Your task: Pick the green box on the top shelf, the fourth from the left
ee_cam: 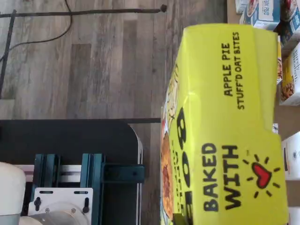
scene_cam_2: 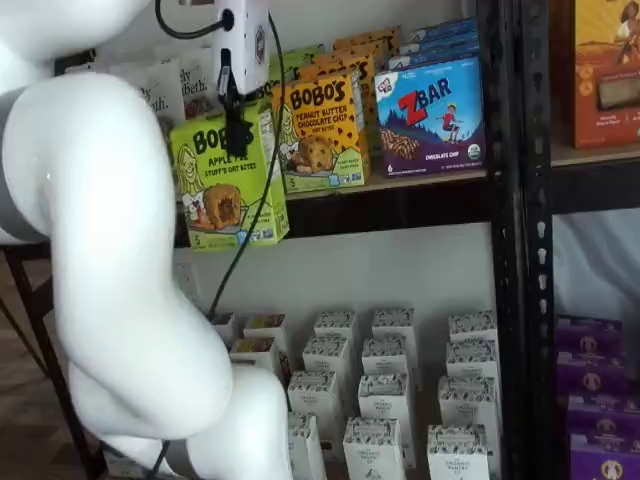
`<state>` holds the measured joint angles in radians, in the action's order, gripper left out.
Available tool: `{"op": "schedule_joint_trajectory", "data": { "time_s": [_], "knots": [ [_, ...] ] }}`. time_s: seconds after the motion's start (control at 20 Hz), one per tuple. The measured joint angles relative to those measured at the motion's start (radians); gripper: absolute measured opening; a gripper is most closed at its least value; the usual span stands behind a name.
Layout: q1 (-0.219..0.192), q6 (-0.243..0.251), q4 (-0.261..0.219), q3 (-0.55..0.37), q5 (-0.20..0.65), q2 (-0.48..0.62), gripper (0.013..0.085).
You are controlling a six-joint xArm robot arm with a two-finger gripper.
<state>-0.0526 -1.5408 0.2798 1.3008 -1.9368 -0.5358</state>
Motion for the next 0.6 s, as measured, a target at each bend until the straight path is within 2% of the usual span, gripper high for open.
{"op": "schedule_joint_trajectory", "data": {
  "time_s": [0.6],
  "knots": [
    [-0.003,-0.006,-0.004,-0.065,0.028,-0.061,0.0250]
  ]
}}
